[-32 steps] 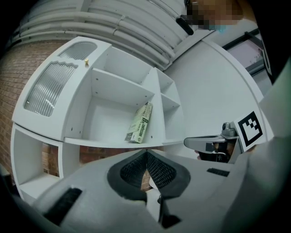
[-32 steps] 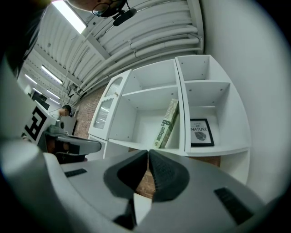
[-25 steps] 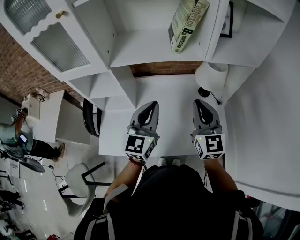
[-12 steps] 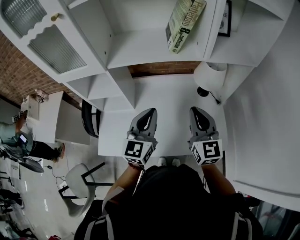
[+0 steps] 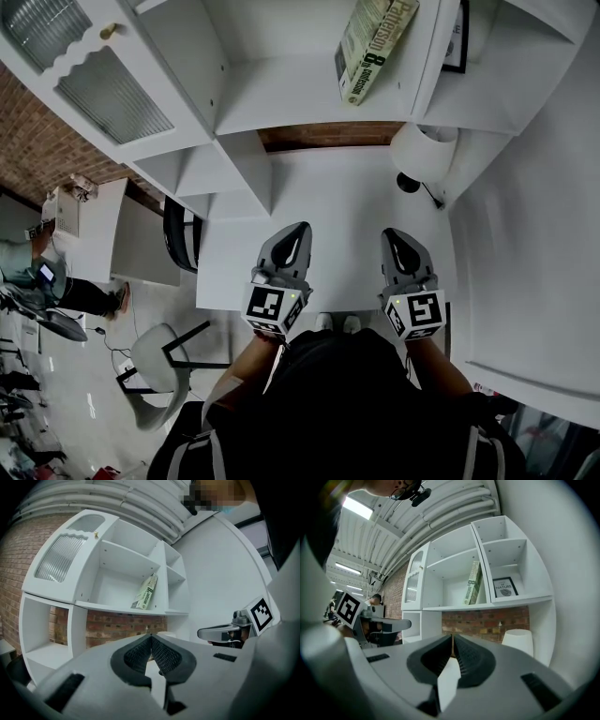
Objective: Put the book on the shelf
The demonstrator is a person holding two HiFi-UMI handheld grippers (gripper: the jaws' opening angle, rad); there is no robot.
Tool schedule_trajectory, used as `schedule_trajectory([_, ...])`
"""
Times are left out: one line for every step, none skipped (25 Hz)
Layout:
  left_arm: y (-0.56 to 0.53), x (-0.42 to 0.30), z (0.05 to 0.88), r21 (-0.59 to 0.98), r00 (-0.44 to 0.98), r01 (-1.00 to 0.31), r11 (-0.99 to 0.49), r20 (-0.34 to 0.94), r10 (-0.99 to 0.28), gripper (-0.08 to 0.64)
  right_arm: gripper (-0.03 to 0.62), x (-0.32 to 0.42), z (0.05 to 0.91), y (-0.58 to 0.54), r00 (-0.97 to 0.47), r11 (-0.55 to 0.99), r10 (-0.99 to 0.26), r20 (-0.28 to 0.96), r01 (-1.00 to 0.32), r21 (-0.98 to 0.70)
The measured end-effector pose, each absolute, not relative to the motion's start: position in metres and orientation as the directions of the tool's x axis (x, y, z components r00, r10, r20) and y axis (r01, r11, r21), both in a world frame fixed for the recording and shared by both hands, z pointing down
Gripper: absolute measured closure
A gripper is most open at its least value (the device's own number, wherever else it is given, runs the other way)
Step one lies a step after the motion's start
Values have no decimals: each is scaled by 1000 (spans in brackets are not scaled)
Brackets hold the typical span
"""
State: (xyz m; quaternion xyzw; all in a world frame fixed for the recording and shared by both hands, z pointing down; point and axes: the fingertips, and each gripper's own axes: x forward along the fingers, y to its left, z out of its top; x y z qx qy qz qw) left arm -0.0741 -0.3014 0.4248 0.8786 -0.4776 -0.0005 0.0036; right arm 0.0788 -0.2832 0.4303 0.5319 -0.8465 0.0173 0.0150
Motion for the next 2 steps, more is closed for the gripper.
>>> schedule_trajectory([-300, -76, 429, 15, 541, -841, -541, 18, -841, 541, 554, 79, 434, -281, -436, 436, -898, 54, -900, -14])
schedule_trajectory([-298, -78, 433, 23, 539, -842, -538, 34, -842, 541, 554, 79, 438, -279, -439, 439, -896, 65, -898, -14])
